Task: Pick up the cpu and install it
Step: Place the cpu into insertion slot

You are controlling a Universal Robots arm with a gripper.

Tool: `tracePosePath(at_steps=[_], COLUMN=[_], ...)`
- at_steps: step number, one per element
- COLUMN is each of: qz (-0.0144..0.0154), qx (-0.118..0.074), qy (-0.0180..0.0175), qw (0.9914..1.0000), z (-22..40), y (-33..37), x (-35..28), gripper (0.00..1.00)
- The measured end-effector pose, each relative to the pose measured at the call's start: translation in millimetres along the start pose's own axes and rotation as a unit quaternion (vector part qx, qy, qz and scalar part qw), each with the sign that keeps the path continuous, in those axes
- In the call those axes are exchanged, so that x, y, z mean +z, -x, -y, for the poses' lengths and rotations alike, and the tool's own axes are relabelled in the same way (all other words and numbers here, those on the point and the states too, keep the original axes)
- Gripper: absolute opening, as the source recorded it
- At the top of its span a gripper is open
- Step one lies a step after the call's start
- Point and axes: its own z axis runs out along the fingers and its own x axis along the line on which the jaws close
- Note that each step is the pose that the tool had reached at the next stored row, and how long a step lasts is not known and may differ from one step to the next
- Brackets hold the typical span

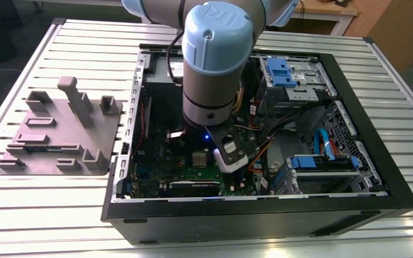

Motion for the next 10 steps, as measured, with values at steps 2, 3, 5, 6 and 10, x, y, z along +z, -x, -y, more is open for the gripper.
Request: tracePosePath(at_steps=[2, 3, 5, 6, 10], qz=[0.0000, -0.0001, -0.0001, -0.0002, -0.0006], qx=[0.000, 0.000, 0.000, 0.000, 0.000], qy=[-0.0001, -0.0002, -0.0001, -0.0001, -0.0001], qw=[1.00000, 1.00000, 1.00000, 1.00000, 1.00000], z=[-0.1, -0.1, -0.3, -0.3, -0.4], y=[0.0, 0.0, 0.0, 0.0, 0.0], x=[-5.1, -7.5, -12.2, -14.0, -17.4], gripper=[0.54, 0.54, 0.54, 0.54, 0.40])
